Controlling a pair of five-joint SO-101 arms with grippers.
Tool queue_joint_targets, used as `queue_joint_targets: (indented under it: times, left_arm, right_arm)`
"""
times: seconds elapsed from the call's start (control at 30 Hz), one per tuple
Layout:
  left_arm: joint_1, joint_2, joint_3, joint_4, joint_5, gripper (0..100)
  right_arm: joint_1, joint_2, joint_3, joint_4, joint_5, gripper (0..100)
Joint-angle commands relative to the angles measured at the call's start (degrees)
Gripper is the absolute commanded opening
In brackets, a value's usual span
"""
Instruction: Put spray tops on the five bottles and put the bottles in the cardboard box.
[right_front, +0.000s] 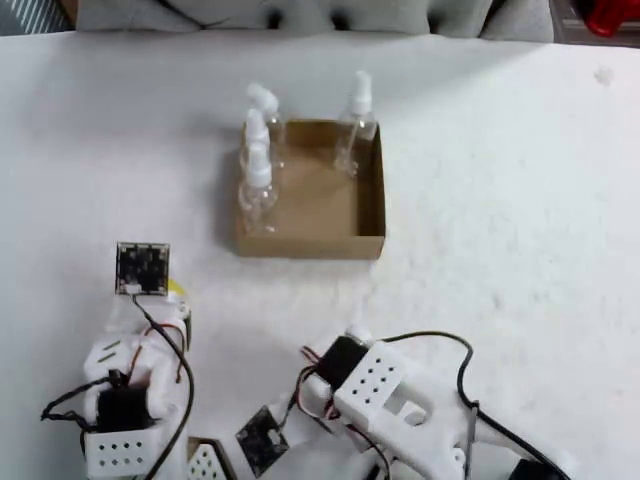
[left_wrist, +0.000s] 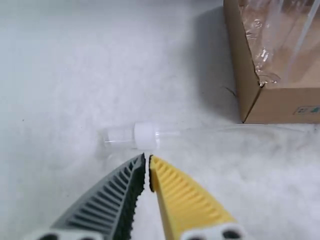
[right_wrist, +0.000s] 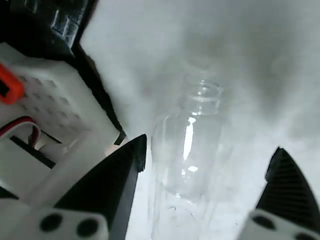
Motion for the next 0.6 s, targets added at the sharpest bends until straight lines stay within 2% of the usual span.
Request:
queue_joint_targets:
  times: [0.0, 0.17, 0.27, 0.4, 0.5, 0.57]
  left_arm:
    - [-0.7, -0.8, -0.2, -1.0, -0.6, 2]
    - [-0.7, -0.8, -0.2, -1.0, -0.6, 2]
    - [-0.7, -0.8, -0.2, -1.0, -0.6, 2]
    - [-0.7, -0.8, -0.2, -1.0, -0.6, 2]
    - [-0.7, -0.8, -0.2, -1.0, -0.6, 2]
    - [-0.7, -0.8, -0.2, -1.0, -0.6, 2]
  right_arm:
    - [-0.6, 1.7, 2.6, -4.4, -2.6, 33.4]
    - [0.8, 2.1, 3.9, -9.4, -2.6, 31.6]
    - [2.7, 2.1, 2.9, -9.6, -4.0, 20.0]
    - [3.7, 2.1, 0.4, -9.6, -13.6, 1.6]
    - [7.3, 2.0, -1.0, -10.3, -17.6, 3.8]
    - [11.7, 2.0, -3.0, -11.0, -18.7, 1.5]
